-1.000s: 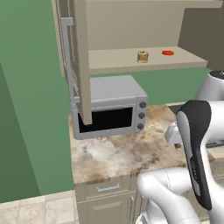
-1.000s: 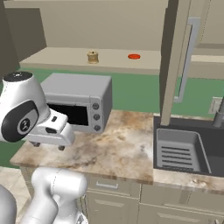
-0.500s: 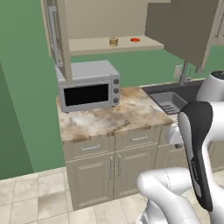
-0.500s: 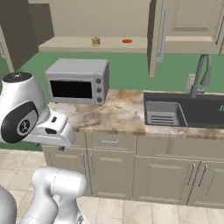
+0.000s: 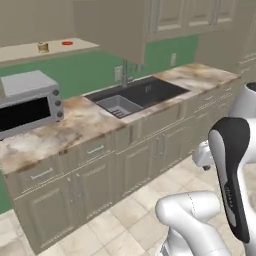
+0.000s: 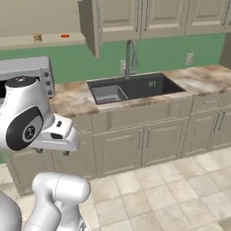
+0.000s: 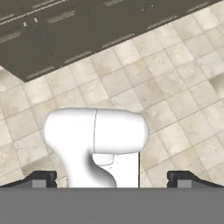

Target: Pick the candle and candle from the dining table and place them in the open cabinet. Close the cabinet after placing the objects.

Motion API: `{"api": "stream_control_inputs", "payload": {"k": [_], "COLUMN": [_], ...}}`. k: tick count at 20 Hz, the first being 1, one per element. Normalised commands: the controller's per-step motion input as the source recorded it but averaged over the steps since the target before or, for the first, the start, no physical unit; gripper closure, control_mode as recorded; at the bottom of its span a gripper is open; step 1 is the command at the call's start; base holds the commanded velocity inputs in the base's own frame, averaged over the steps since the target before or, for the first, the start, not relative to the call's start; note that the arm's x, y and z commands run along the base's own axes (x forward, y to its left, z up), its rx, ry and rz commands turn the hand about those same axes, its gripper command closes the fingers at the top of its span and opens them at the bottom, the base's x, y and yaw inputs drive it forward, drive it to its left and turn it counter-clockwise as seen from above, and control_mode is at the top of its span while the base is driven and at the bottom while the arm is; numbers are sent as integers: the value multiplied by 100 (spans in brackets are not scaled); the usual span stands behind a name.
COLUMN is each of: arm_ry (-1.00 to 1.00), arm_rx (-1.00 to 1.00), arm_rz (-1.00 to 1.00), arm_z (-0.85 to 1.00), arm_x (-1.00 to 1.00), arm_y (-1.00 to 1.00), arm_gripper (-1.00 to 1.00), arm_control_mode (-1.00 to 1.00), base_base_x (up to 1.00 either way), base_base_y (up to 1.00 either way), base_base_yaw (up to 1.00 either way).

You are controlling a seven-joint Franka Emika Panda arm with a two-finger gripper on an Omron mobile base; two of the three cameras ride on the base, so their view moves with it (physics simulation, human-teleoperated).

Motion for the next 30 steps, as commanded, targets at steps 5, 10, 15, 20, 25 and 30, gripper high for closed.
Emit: {"api": "stream_control_inputs", "payload": {"k": [5,10,15,20,25,30], "arm_ry": [0,0,0,0,0,0], "arm_rx": [0,0,0,0,0,0], "arm_rz": [0,0,0,0,0,0], "arm_z": [0,0,0,0,0,0], "arm_x": [0,0,0,0,0,0], "arm_y": [0,0,0,0,0,0], "arm_gripper": [-100,-100,-100,-100,-100,-100], "arm_control_mode": [100,100,100,100,100,100], "base_base_x": [1,3,3,16,33,50], "base_base_y": [-6,-1,0,0,2,42], "base_base_yaw": [-93,-97,-99,-96,-91,-75]}}
